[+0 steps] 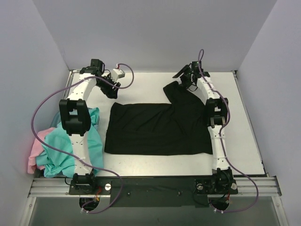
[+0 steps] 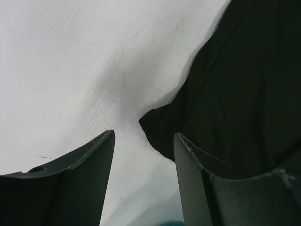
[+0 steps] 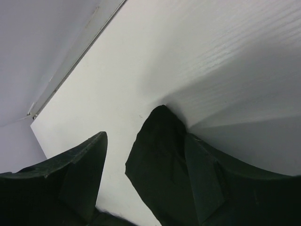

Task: Fold and stack the t-shirts
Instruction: Grap the side of the flattened tshirt furthest away from the robot with both arms

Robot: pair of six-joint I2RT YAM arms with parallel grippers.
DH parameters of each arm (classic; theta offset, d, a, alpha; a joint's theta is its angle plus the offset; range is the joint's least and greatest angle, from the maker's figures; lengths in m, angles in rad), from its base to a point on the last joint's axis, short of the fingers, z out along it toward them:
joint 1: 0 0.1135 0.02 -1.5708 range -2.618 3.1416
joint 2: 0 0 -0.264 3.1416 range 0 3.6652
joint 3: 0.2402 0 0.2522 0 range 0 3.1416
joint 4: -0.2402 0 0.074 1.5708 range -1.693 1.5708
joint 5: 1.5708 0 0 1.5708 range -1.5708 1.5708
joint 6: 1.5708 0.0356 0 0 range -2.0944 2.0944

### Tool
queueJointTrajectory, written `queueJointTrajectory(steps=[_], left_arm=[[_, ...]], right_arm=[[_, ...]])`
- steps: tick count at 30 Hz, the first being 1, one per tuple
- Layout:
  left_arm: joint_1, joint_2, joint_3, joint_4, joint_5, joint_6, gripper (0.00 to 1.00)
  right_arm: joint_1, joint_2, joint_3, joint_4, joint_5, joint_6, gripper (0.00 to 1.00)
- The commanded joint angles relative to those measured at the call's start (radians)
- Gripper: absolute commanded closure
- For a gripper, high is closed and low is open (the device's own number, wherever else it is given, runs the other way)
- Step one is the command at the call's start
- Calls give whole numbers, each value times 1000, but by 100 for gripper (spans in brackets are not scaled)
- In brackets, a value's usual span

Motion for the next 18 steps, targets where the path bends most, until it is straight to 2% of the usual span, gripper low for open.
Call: queueJointTrajectory(steps=[1,4,7,8,9,10,17,18], left_arm=[[2,28,51,-87,71,168,36],[-1,67,109,-148,86,255,35],[-7,114,168,-220,86,352,34],[-12,119,174,-223,81,363,34],[-15,126,175,-223,80,383,34],[-18,128,180,-222,81,392,33],[-20,160,246,-275,109,447,30],[-20,163,250,-275,112,434,30]], right_arm=[[-17,34,24,-6,35,25,44],[-15,30,22,12,47,7,58],[-13,30,16,13,53,-10,82],[-12,24,12,13,56,-18,85],[-10,21,-7,13,58,-27,96],[-9,8,-16,13,61,-30,100],[-7,-102,-90,31,63,-139,100],[-6,-114,-99,34,60,-165,89]])
